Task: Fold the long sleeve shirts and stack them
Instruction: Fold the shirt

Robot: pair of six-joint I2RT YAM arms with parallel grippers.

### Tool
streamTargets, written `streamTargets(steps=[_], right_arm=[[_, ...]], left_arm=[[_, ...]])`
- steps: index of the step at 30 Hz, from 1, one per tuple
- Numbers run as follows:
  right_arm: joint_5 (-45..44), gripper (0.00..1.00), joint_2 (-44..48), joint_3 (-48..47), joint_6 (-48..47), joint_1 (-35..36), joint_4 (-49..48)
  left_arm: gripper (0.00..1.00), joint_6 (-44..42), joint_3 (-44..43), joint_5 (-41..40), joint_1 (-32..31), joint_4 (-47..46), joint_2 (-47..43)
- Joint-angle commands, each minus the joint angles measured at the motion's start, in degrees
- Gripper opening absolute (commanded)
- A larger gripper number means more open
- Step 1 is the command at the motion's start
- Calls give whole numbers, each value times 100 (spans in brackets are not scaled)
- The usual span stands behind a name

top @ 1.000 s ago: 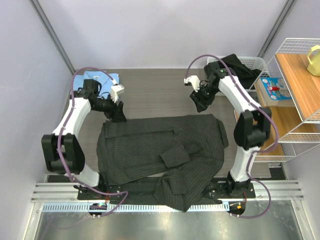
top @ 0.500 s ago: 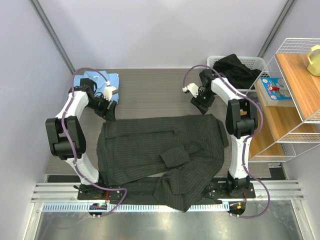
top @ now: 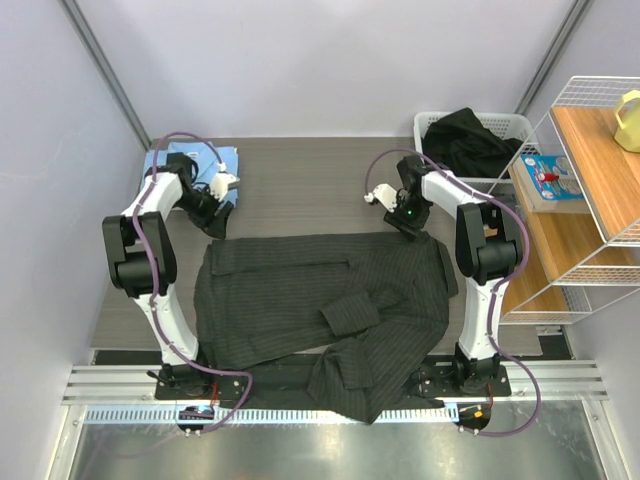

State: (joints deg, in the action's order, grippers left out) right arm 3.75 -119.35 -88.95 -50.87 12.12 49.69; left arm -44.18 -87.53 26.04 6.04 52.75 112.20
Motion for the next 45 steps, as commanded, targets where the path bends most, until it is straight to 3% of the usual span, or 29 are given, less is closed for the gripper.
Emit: streamTargets(steps=[1, 7, 9, 12, 17, 23, 25, 26, 28, 29, 34, 35, 37, 38, 42, 45], right_arm=[[-111, 40, 87, 220, -37, 27, -258], [-251, 21, 245, 526, -63, 71, -469], [-348, 17, 359, 659, -20, 89, -662], [-734, 1, 456, 782, 243, 89, -1039], [-1323, 1, 676, 967, 824, 54, -2243], [-1703, 1, 466, 643, 1000, 45, -2492], [-1502, 22, 299, 179, 1070, 54, -2080], [-1387, 38, 281, 54, 1140, 36, -1643], [-1193, 65, 455, -87, 1176, 10, -1446], [-862, 69, 752, -140, 1159, -16, -1158], [677, 74, 1887, -290, 1009, -26, 247], [1315, 74, 2072, -272, 957, 1, 469], [1776, 74, 2678, 7, 1140, 184, 803], [1970, 73, 2880, 139, 1263, 299, 910], [2787, 71, 3681, 1219, 1940, 957, 938], [2710, 71, 4252, 2265, 2528, 1485, 315]], left_arm=[[61, -591, 42, -90, -129, 149, 188], [40, -784, 429, -371, -182, 25, 259], [26, -872, 517, -626, -191, 25, 197], [2, -890, 622, -908, -147, -361, -101], [0, -408, 333, -1154, -103, -888, -199], [0, -11, -71, -1452, -103, -1144, 108], [9, 76, -124, -1470, -95, -1162, 196], [24, 85, -159, -1375, -95, -1084, 188], [37, 120, -204, -989, -86, -960, -82], [45, 138, -143, -526, -77, -942, -241], [69, 445, 585, 1023, -86, -960, -1899], [82, 663, 718, 1252, -86, -1073, -2139], [84, 1033, 1112, 1675, -77, -1301, -2666], [96, 1478, 1245, 1737, -86, -1468, -3130], [100, 2735, 1931, 1878, -86, -2625, -4301], [100, 3685, 2450, 1896, -77, -3182, -5030]])
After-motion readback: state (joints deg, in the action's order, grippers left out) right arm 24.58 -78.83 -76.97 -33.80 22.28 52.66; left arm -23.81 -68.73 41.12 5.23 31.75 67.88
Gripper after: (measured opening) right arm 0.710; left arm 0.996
